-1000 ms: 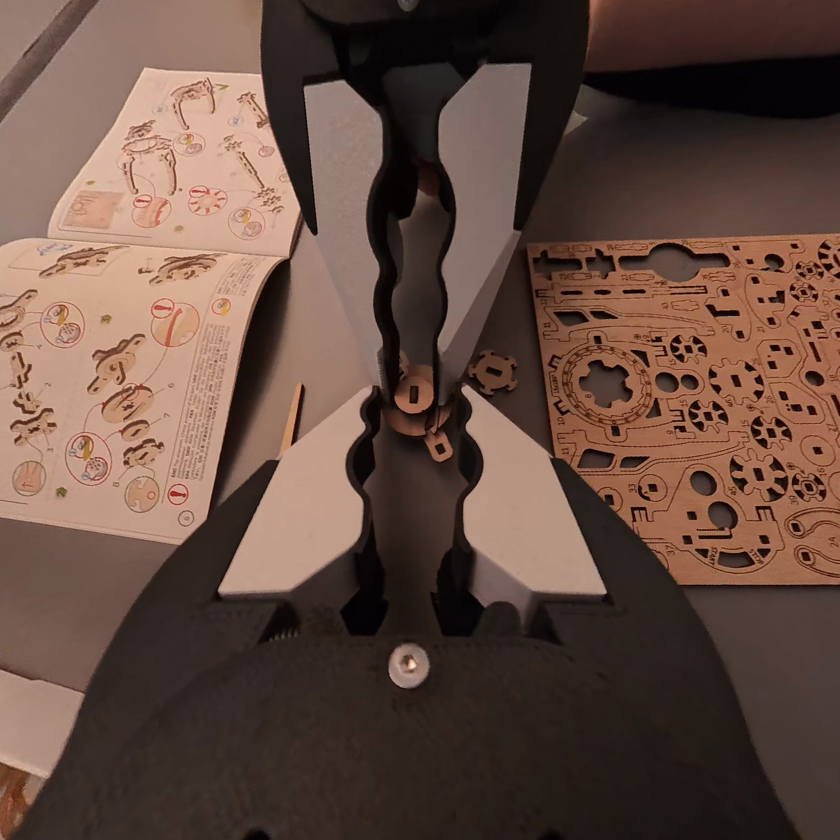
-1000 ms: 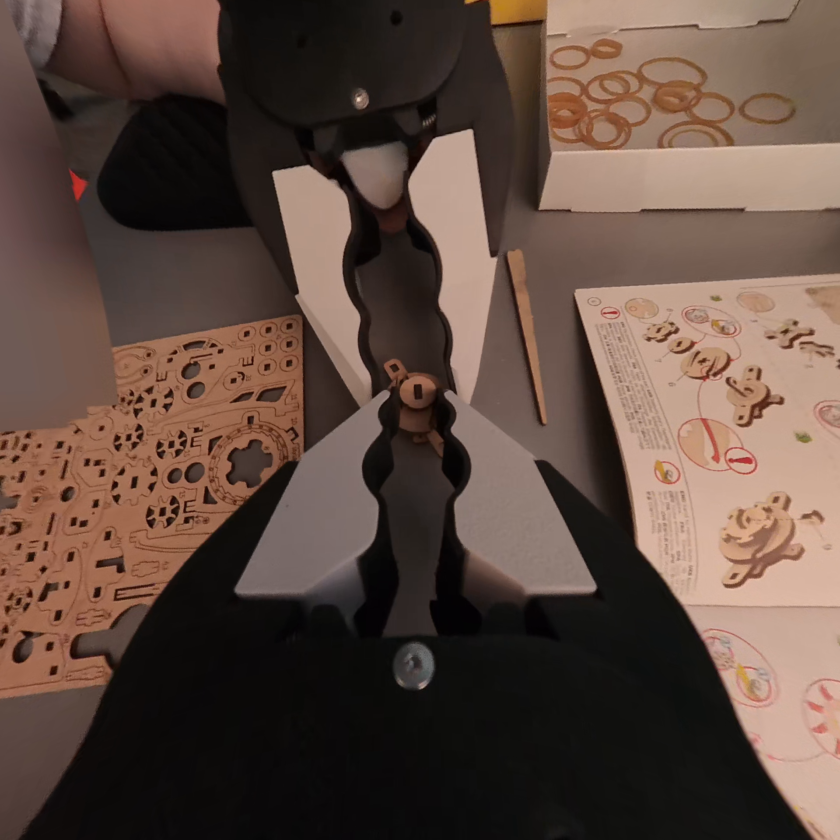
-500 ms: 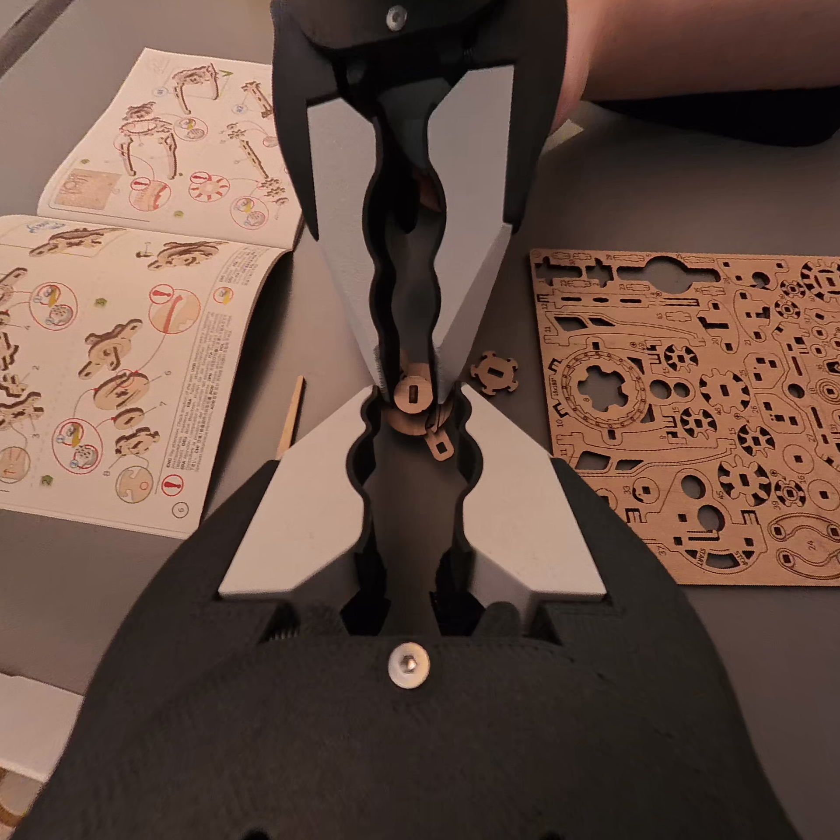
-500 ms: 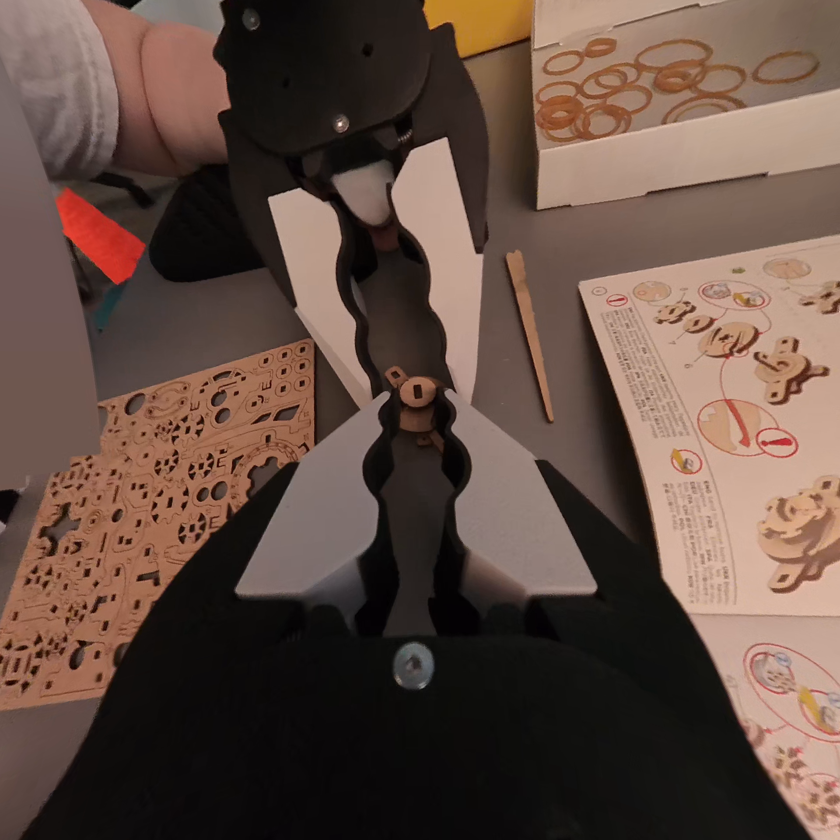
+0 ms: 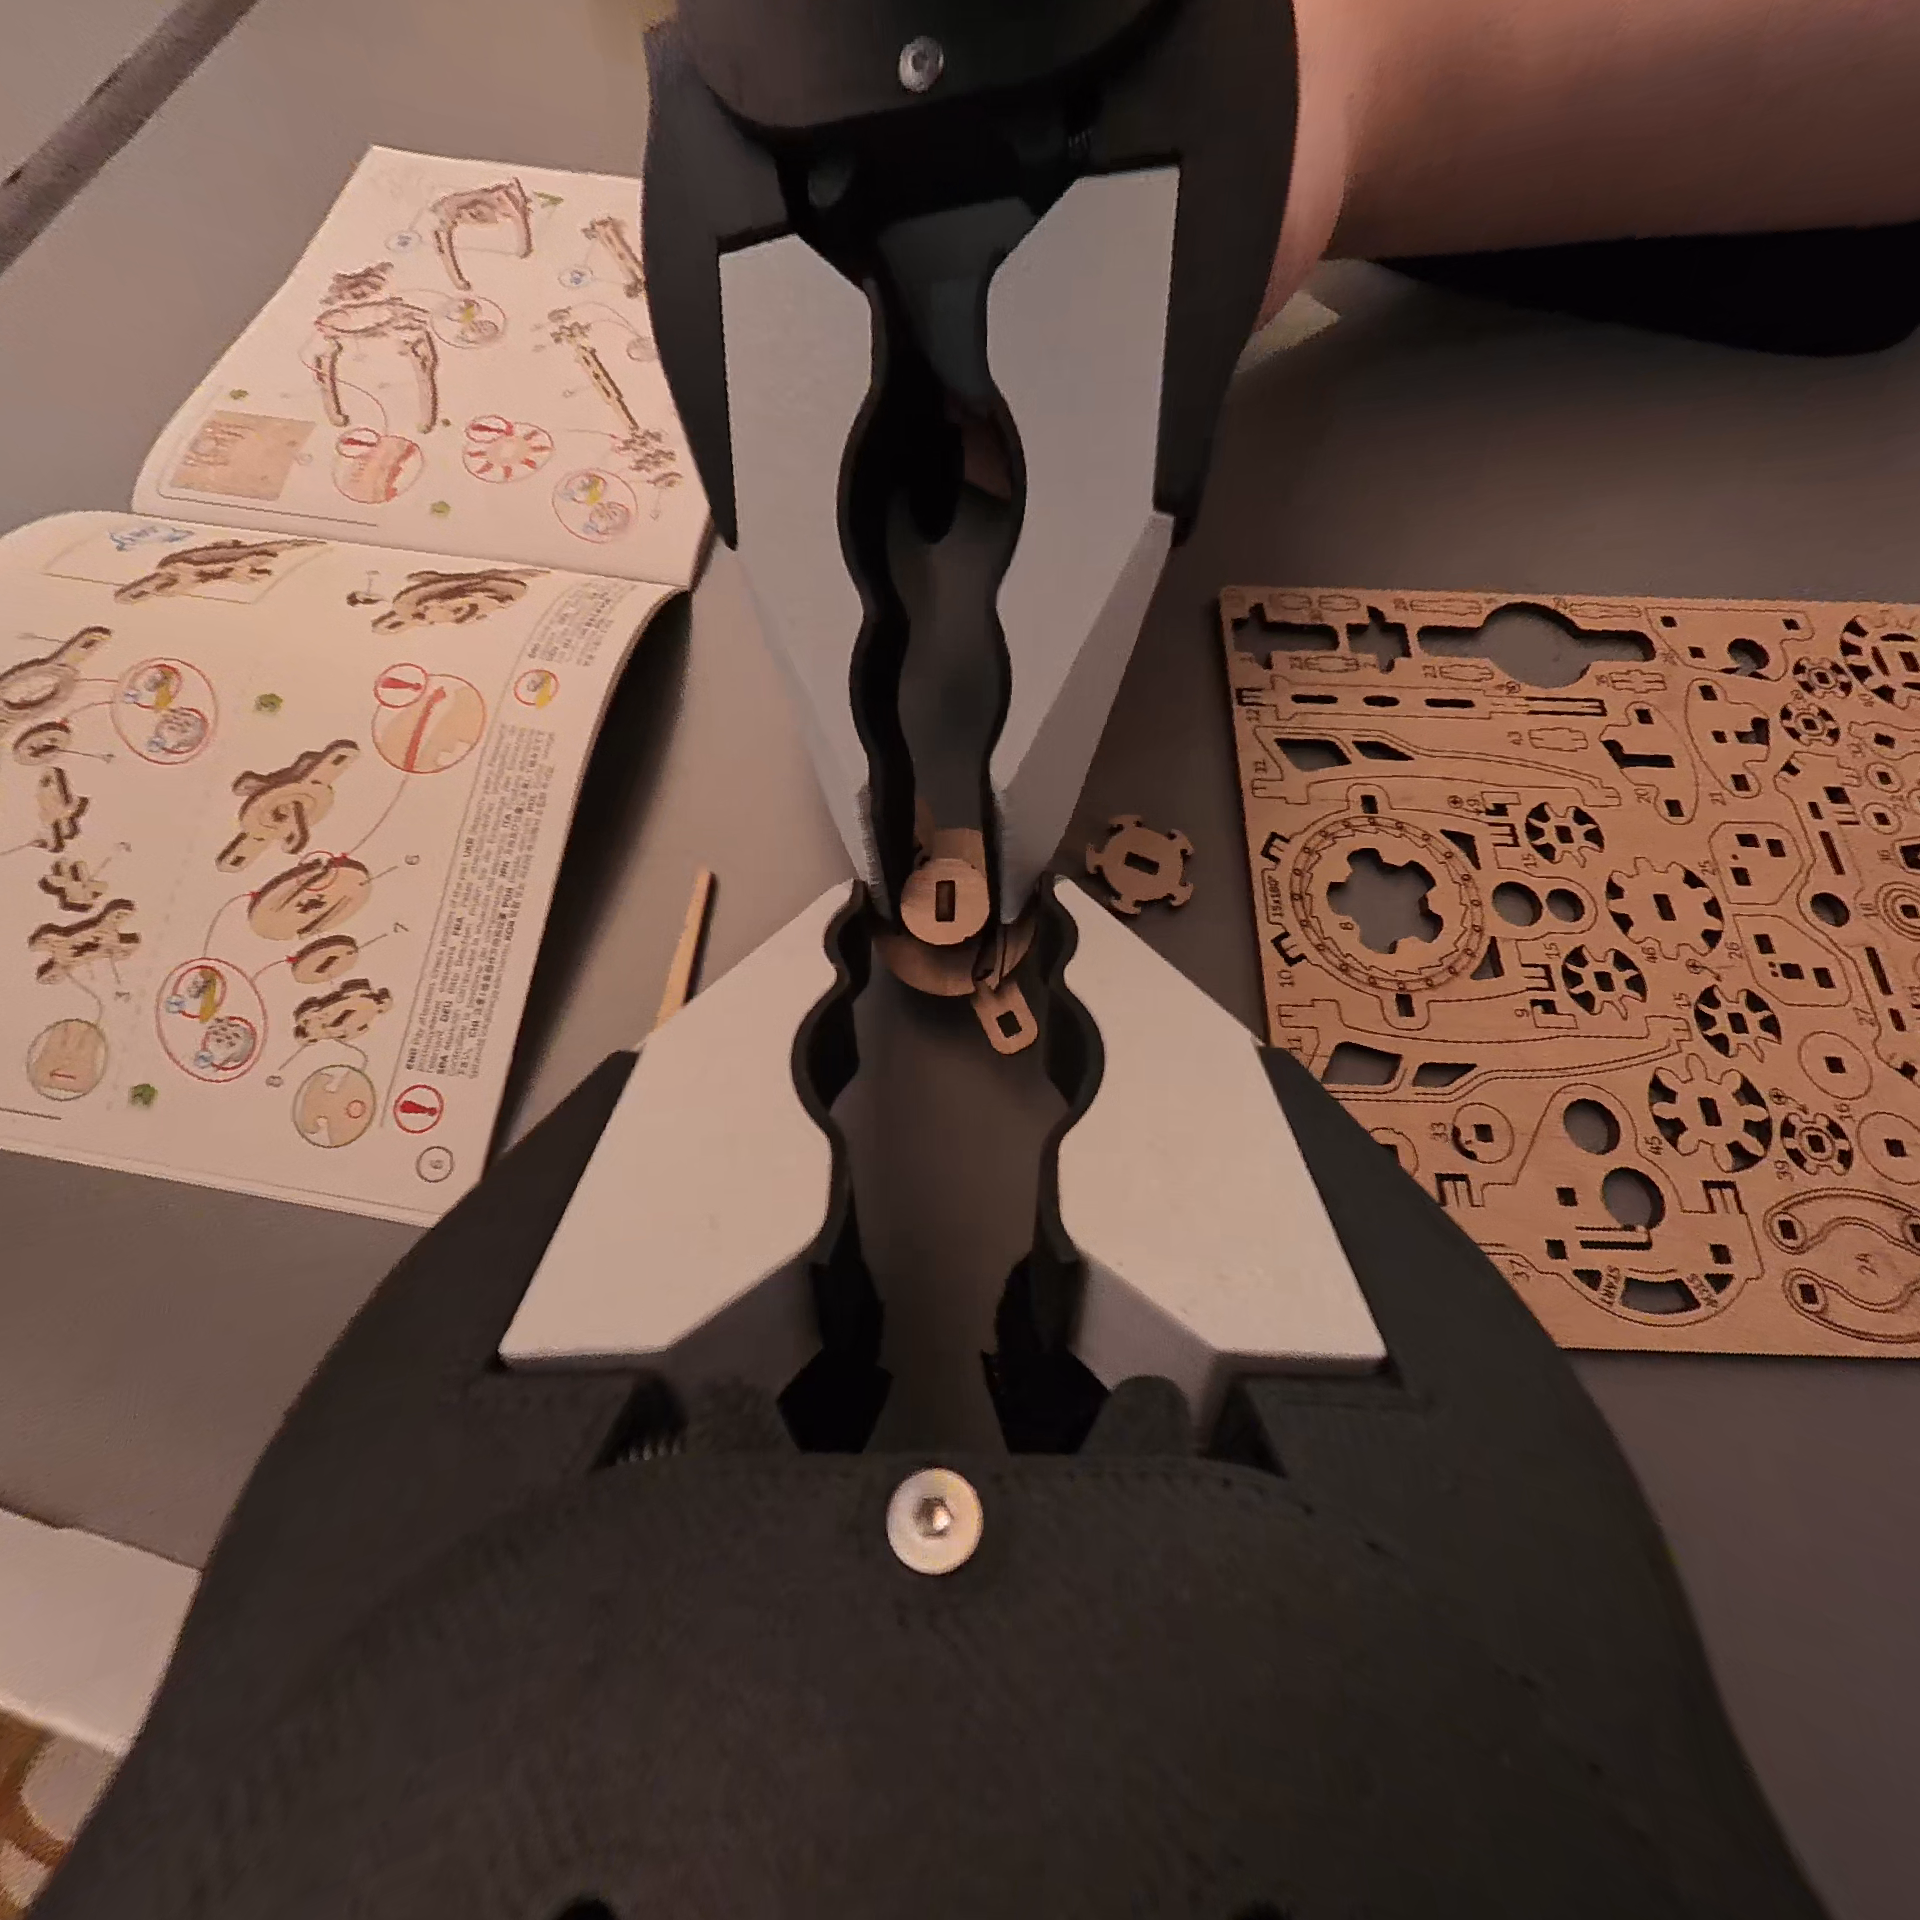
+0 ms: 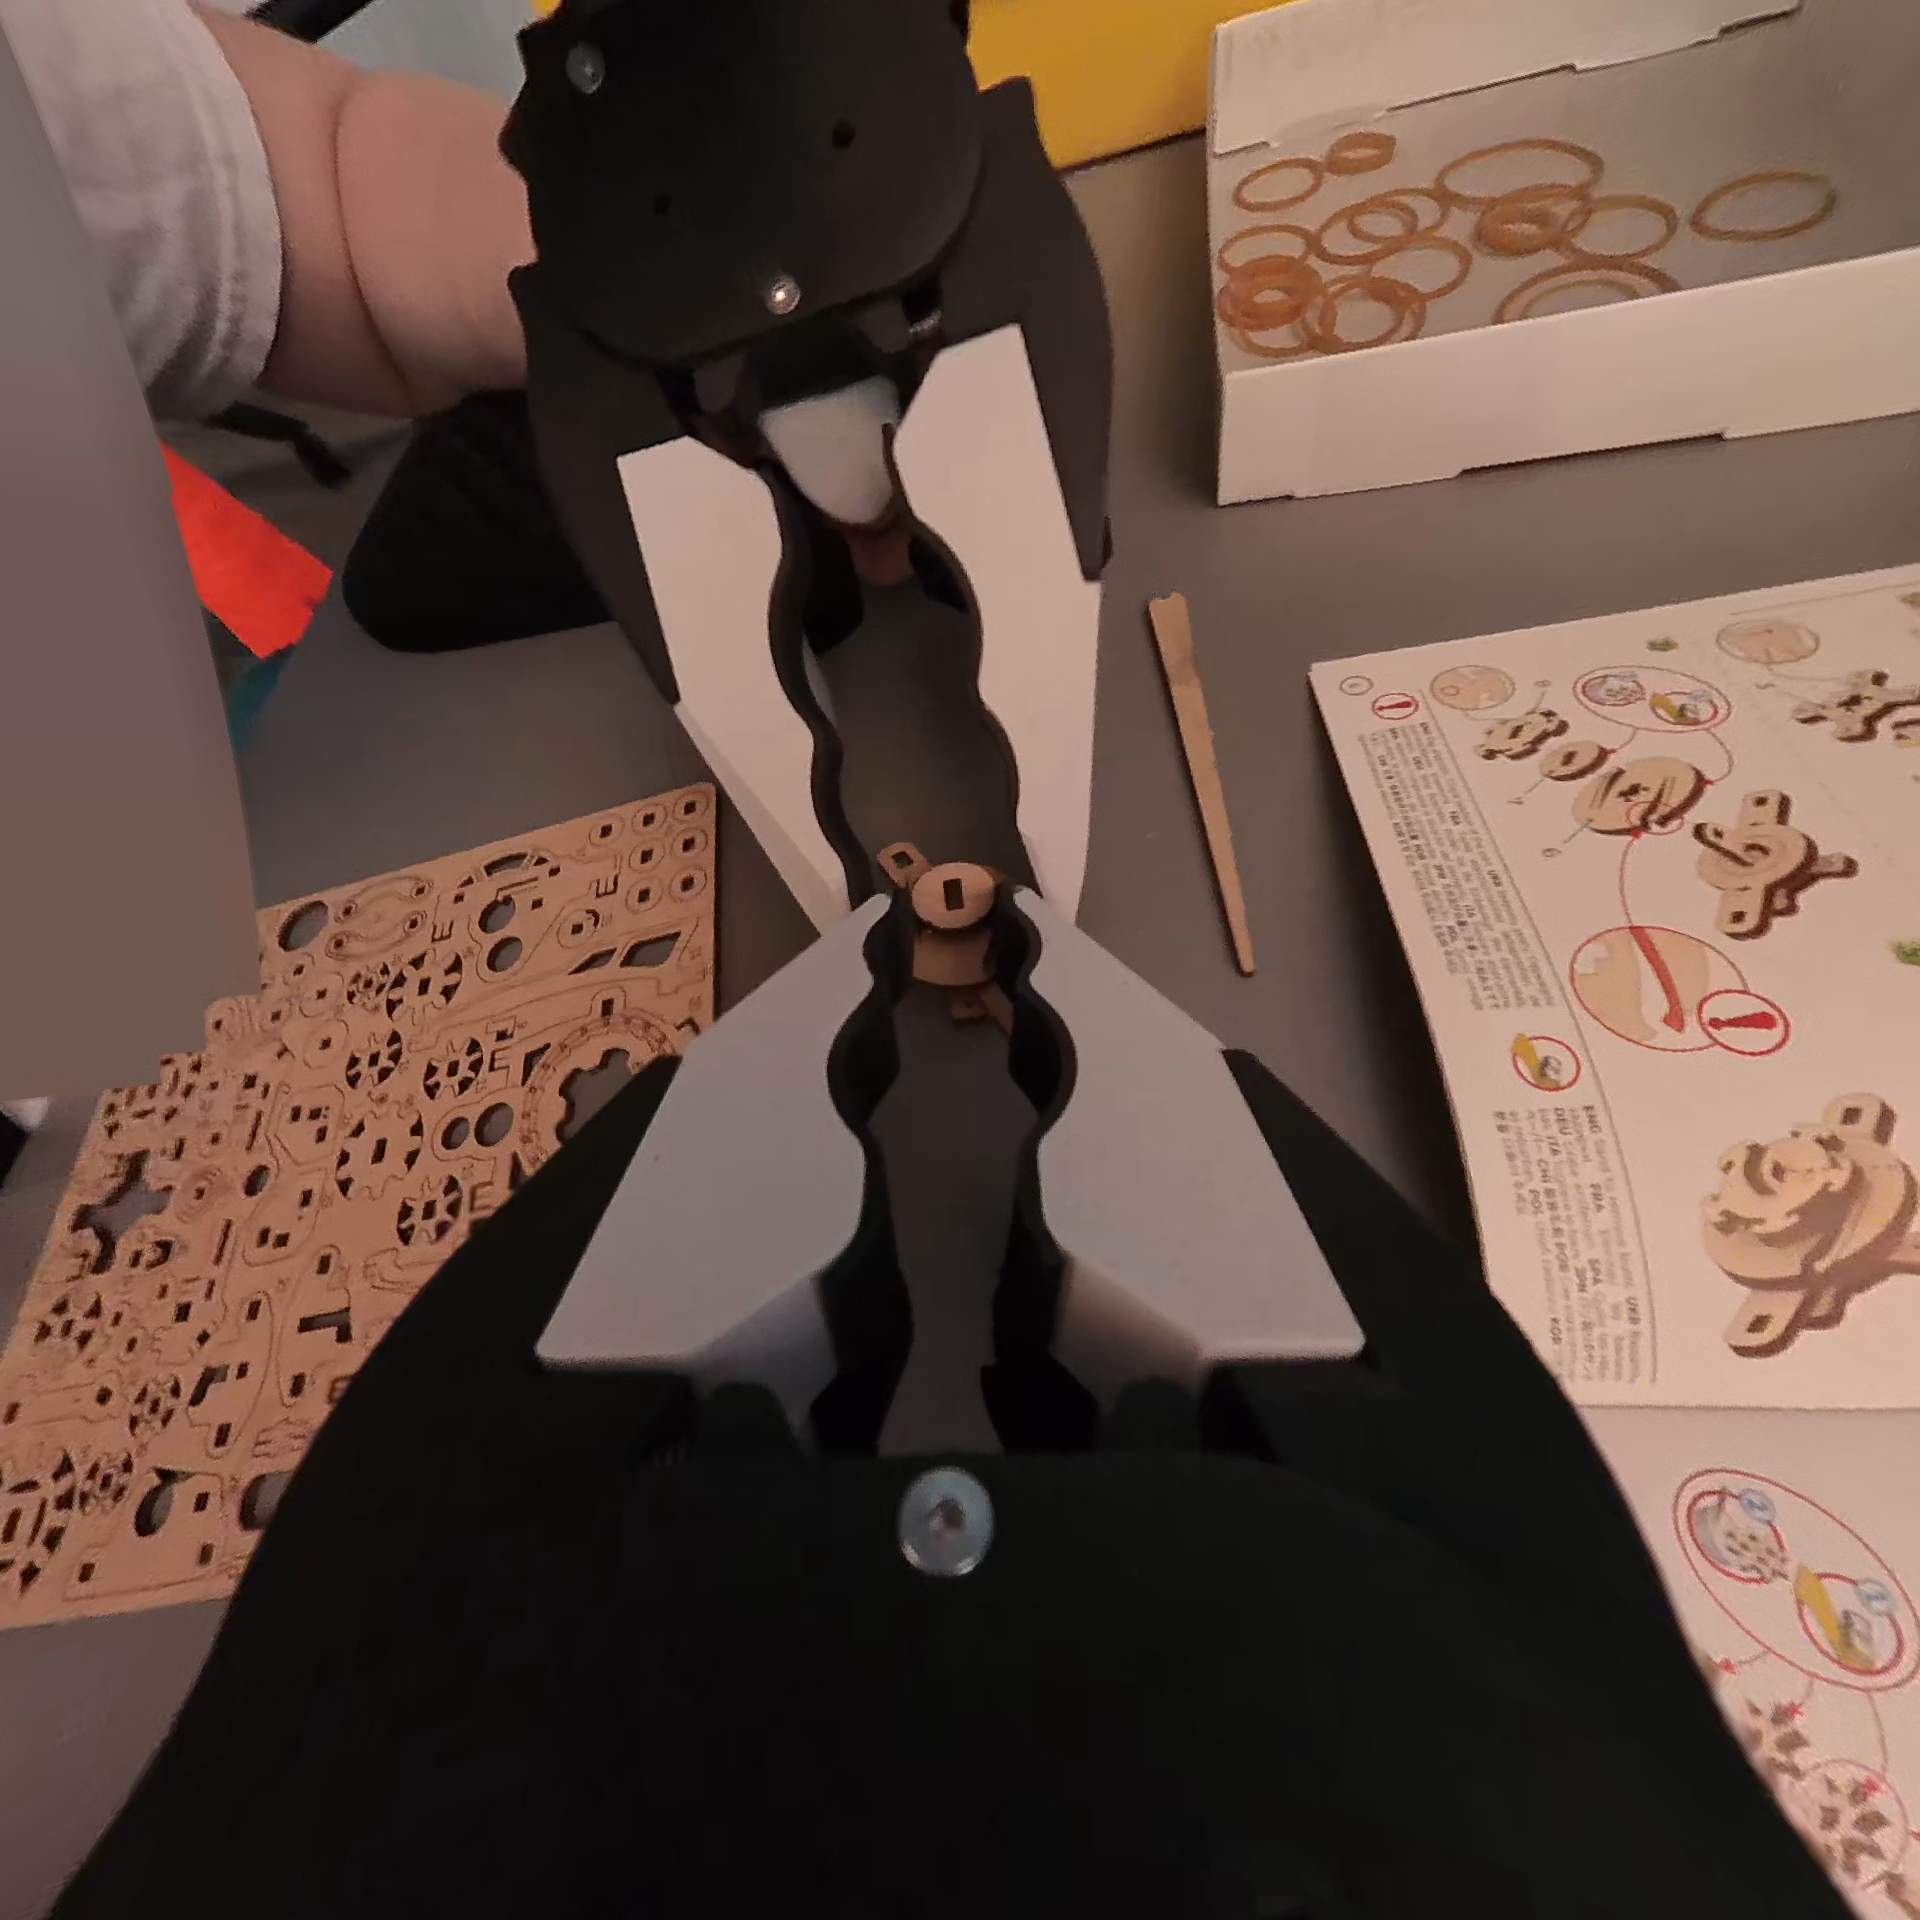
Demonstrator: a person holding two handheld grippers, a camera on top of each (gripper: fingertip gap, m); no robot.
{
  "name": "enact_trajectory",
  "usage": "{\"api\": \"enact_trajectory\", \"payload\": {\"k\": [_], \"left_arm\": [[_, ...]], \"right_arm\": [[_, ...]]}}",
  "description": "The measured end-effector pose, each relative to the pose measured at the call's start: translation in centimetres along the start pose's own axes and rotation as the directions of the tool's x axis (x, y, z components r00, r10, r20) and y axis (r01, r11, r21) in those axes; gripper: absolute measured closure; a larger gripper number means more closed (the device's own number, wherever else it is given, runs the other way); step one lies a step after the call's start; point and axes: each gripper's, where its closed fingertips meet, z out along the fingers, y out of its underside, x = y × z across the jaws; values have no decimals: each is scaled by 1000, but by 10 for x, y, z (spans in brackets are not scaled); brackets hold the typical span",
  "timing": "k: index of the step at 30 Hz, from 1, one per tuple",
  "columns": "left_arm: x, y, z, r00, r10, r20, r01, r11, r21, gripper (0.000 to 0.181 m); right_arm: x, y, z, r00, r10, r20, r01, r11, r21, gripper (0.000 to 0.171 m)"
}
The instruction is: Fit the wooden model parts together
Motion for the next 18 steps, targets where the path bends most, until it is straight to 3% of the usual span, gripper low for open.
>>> {"api": "enact_trajectory", "payload": {"k": [1,5,8,11,13,16,18], "left_arm": [[-1,-2,-1,1000,-5,3,5,1000,10,151],[-8,-4,-4,1000,-24,16,23,999,34,151],[-15,-12,-11,998,-11,55,7,996,86,151],[-19,-26,-20,993,35,109,-52,986,156,151],[-19,-34,-25,985,86,153,-114,975,188,152],[-20,-33,-24,963,160,217,-196,968,156,151],[-19,-32,-23,949,198,244,-236,963,133,151]], "right_arm": [[0,-2,-1,1000,24,7,-24,1000,14,157],[9,-8,-15,999,43,-7,-42,996,73,142],[17,-25,-34,997,67,-28,-61,980,190,142],[26,-25,-37,978,208,15,-206,952,225,139],[24,-26,-34,929,346,127,-367,902,229,129],[19,-33,-35,824,487,290,-554,799,233,128],[22,-30,-33,809,520,274,-579,787,215,128]]}}
